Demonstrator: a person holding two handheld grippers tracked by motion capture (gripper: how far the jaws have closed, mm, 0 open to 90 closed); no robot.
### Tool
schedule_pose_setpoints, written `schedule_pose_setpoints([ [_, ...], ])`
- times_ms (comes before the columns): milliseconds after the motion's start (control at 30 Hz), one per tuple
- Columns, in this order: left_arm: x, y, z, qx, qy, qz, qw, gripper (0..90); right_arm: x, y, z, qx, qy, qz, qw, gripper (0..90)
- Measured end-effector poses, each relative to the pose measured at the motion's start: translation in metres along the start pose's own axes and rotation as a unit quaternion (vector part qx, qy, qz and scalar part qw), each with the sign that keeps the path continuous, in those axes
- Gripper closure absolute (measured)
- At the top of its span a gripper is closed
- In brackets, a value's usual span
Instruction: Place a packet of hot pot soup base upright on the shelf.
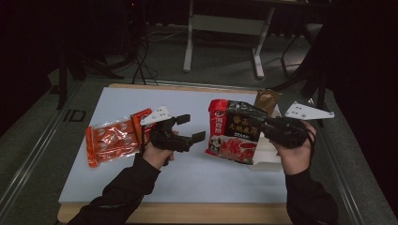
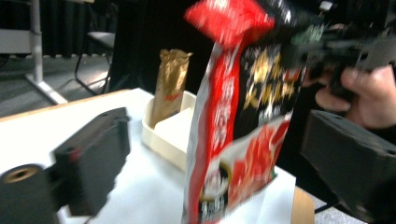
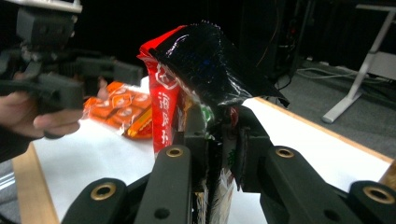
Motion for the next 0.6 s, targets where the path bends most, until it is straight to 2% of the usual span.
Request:
schedule_pose_setpoints([
  [100, 0.005, 0.001, 0.011, -0.012, -0.023, -0.011, 0.9996, 1.4, -0.009, 0.005, 0.005, 0.011, 0.011, 0.002, 0.9999, 78.0],
  [200, 0.010, 0.002, 0.019, -0.010, -0.025, -0.014, 0.9995, 1.4, -0.014, 0.010, 0.007, 0.018, 0.015, 0.002, 0.9997, 78.0],
  [233, 0.016, 0.002, 0.027, -0.015, -0.033, -0.017, 0.9992, 1.4, -0.016, 0.012, 0.009, 0.023, 0.018, 0.002, 0.9996, 78.0],
  [400, 0.028, 0.002, 0.042, -0.020, -0.031, -0.019, 0.9991, 1.5, -0.028, 0.025, 0.019, 0.044, 0.034, 0.004, 0.9984, 77.9],
  [500, 0.042, 0.002, 0.055, -0.029, -0.032, -0.029, 0.9986, 1.5, -0.036, 0.038, 0.027, 0.056, 0.051, 0.004, 0.9971, 77.9],
  [600, 0.050, 0.003, 0.060, -0.032, -0.035, -0.032, 0.9984, 1.5, -0.039, 0.044, 0.031, 0.067, 0.060, 0.006, 0.9959, 77.9],
])
Point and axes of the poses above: each handheld gripper's, and its own axes: z roughly backward along the jaws, x roughly out of its underside, y roughly to its right, the point moved 1 cm from there along -z, roughly forward along the jaws, and after that the axes turned 11 degrees about -z, right-handed, at the moved point
